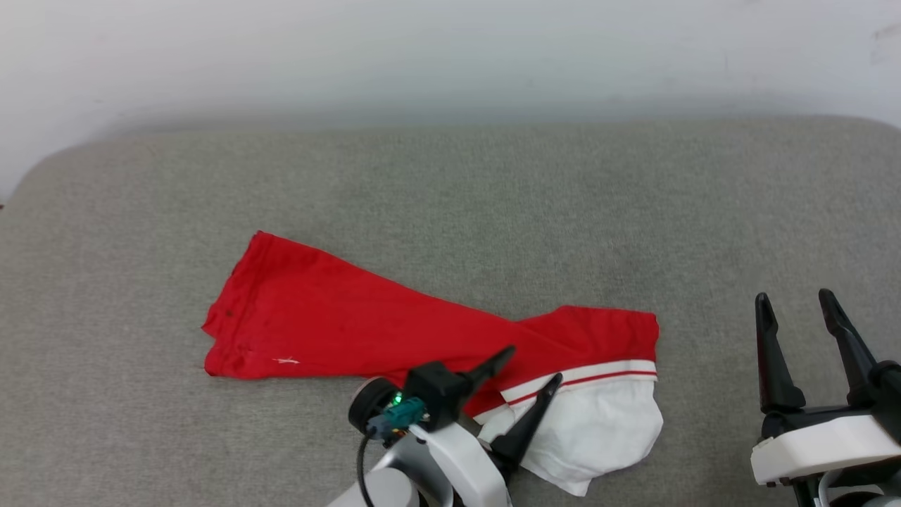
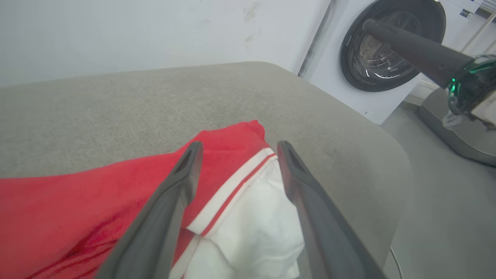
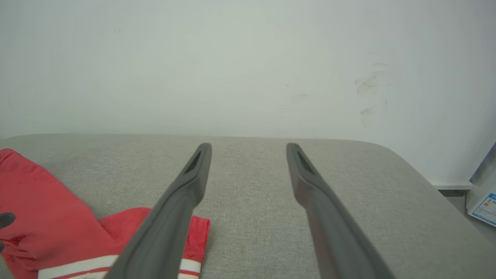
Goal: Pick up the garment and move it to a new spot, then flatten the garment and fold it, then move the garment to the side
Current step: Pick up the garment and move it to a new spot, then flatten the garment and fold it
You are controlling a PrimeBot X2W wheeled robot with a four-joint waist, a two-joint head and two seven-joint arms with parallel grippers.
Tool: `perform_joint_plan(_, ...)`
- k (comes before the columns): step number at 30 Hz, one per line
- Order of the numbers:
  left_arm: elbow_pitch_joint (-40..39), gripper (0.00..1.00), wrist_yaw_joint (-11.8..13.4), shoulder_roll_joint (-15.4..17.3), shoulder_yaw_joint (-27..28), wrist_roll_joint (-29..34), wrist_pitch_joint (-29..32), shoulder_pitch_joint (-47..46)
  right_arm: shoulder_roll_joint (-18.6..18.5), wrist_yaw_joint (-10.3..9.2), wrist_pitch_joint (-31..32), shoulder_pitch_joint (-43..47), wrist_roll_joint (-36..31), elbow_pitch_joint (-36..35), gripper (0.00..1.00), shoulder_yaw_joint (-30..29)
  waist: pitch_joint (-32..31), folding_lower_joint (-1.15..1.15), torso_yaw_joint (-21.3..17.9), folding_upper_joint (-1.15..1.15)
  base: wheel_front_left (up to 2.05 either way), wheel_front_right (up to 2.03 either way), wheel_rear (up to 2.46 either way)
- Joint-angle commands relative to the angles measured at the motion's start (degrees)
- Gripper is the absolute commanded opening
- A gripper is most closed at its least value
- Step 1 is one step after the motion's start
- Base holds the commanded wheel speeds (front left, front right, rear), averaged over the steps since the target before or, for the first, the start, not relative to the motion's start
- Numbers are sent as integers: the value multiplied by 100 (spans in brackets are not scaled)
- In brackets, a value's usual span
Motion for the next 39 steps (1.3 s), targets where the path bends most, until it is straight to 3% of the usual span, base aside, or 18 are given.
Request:
perform_joint_plan(1, -119, 100, 129, 63, 132, 35, -200, 39, -1, -4, 31, 57, -23, 22, 100, 2, -269, -1, 139, 0, 0, 0, 0)
perform_joint_plan(4, -234, 100, 267, 91, 269, 76, -339, 90, -2, -5, 60, 121, -14, 45, 100, -11, -423, -1, 214, 0, 0, 0, 0)
perform_joint_plan(9, -464, 100, 702, 247, 701, 201, -524, 220, 0, -4, 130, 288, 30, 19, 100, -21, -699, -1, 388, 0, 0, 0, 0)
perform_joint_plan(19, -758, 100, 1380, 783, 1918, 406, -606, 749, -1, -4, 180, 498, 118, 9, 100, 49, -854, -1, 520, 0, 0, 0, 0)
perform_joint_plan(25, -908, 100, 1483, 1047, 2490, 495, -608, 1253, -1, -5, 235, 651, 132, 56, 100, 6, -930, -1, 522, 0, 0, 0, 0)
perform_joint_plan(34, -1072, 100, 1411, 1095, 2731, 563, -610, 1570, -1, -4, 405, 822, 178, 89, 100, -97, -956, -1, 544, 0, 0, 0, 0)
perform_joint_plan(39, -1090, 100, 1373, 1077, 2723, 577, -610, 1546, -1, -4, 1070, 857, 334, 332, 100, -139, -901, -1, 567, 0, 0, 0, 0)
